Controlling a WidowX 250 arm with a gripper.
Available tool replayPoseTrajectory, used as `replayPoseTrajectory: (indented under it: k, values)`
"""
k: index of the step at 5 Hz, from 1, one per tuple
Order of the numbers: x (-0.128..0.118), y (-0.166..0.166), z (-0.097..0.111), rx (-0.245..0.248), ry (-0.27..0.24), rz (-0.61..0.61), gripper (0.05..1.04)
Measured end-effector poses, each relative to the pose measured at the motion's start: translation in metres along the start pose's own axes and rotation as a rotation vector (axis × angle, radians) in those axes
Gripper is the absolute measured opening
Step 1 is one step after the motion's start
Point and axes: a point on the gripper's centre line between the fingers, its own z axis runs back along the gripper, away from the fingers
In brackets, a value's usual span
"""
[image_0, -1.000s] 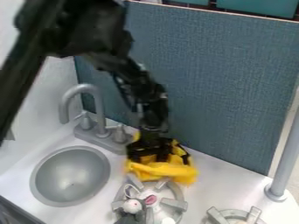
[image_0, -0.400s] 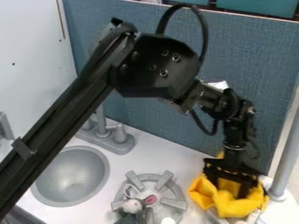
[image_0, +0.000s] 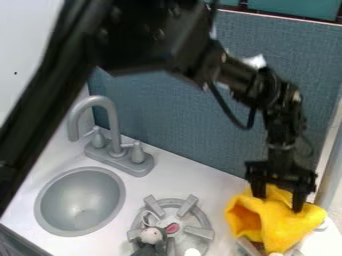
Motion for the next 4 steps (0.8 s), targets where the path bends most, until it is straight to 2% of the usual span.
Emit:
replayPoseTrajectory:
  k: [1,2,3,4]
  values:
    - [0.004,0.001,0.052,0.038,-0.104,-0.01,1.0]
    - [-0.026,0.027,0.082,0.181,-0.083,0.009,1.0]
    - [-0.06,0.049,0.087,0.222,0.022,-0.035,1.0]
    - [-0.067,0.061,0.071,0.254,0.146,-0.118,1.0]
